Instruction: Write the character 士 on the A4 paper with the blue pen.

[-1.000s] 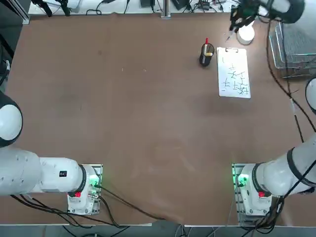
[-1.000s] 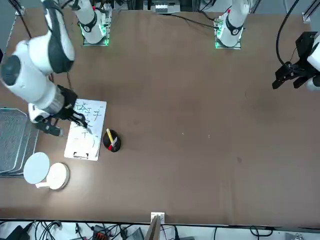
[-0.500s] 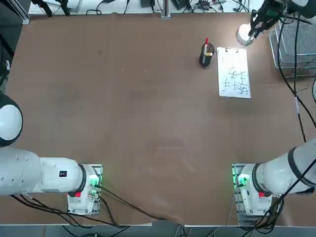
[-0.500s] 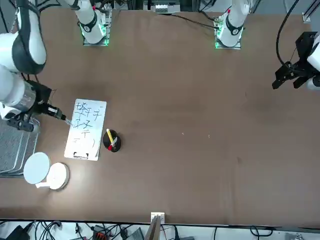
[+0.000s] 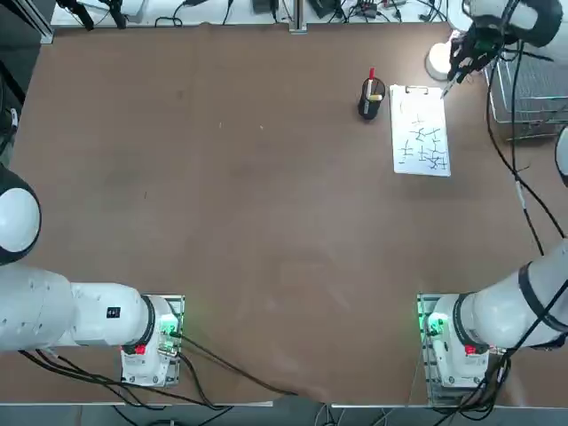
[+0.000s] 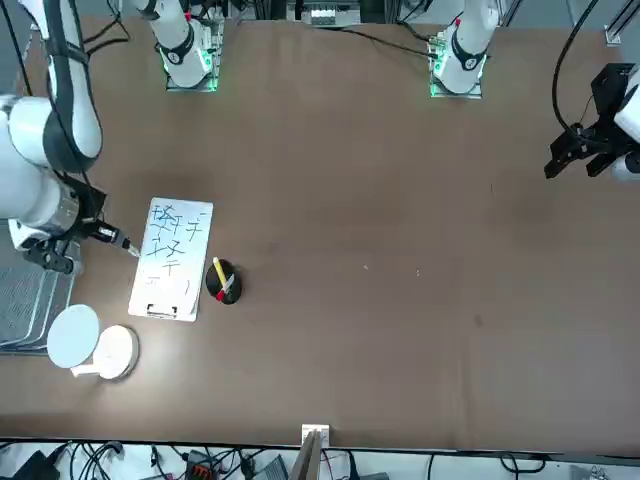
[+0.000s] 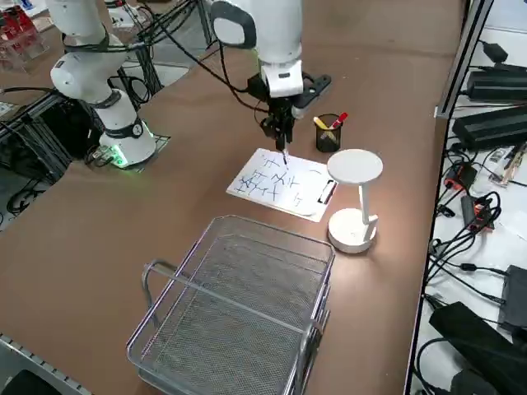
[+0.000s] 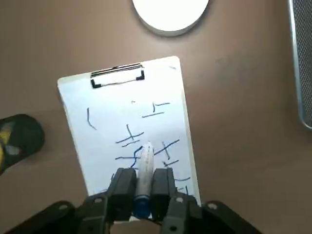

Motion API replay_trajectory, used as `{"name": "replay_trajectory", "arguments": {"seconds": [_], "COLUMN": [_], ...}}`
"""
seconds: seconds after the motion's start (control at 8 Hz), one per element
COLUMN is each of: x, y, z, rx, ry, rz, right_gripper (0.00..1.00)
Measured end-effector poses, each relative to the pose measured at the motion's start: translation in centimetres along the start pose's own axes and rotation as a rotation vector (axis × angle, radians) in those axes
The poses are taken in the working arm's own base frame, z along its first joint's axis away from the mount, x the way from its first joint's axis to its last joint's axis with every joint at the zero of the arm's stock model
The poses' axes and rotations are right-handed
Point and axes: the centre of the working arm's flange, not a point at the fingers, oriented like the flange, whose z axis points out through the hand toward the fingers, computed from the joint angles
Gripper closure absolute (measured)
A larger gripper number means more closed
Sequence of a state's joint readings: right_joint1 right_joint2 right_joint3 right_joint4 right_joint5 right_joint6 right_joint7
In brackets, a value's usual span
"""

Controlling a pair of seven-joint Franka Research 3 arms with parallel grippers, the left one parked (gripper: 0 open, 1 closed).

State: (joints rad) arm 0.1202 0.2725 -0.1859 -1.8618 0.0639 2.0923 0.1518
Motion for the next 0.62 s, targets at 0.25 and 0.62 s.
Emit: {"name": "replay_trajectory", "arguments": {"seconds": [0.25, 0.62], "x": [0.3, 0.5], "y": [0.9, 2.3], "z": [2.2, 3.5], "rx": [-0.040, -0.049], "ry": [0.005, 0.015], "rz": [-0.006, 0.016], "right_gripper": [0.79, 0.79]}}
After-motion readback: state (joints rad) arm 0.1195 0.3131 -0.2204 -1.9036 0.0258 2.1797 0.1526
